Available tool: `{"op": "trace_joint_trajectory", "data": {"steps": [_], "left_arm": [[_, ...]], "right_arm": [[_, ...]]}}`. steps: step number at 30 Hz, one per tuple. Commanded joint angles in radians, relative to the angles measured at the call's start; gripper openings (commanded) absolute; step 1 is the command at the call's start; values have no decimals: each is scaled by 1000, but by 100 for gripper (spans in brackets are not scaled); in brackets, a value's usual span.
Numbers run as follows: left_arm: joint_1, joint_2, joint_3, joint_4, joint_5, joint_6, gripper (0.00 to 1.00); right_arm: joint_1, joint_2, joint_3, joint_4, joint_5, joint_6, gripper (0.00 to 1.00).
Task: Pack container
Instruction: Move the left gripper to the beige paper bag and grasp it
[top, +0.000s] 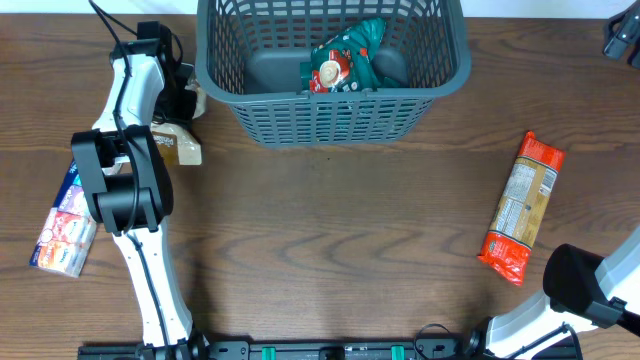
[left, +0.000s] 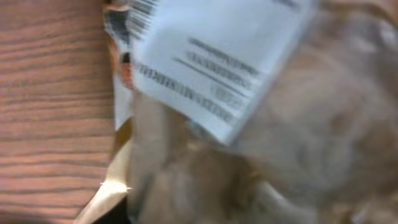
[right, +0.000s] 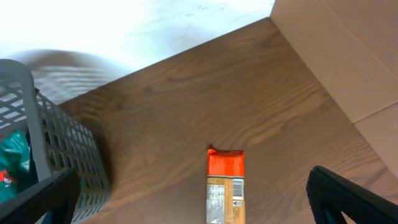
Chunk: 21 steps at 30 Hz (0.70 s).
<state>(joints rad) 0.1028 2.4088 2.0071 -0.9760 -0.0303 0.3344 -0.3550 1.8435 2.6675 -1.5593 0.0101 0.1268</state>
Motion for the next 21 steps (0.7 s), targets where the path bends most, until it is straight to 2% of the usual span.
{"op": "trace_joint_trajectory", "data": {"steps": [1,4,11,12,14,21], "left_arm": [[0,13,9,-17,4,-9,25],[-2,-13,10,-29,5,-65,19],[-1,-208,24,-109,4,-91,19],[-1,-242,24,-119,4,-102,11],[4,-326,24,-139,3,-125,6],[21,-570,24,-201,-61,-159,6]], "right_arm": [[-8,1,-1,-2,19,6,99],[-10,1,-1,-3,54,6,99],[-56,8,-2,-17,92,9,99],[-68,12,-5,-21,92,17,99],[-95,23,-12,-32,91,35,99],[-147,53,-76,-61,91,36,99]]}}
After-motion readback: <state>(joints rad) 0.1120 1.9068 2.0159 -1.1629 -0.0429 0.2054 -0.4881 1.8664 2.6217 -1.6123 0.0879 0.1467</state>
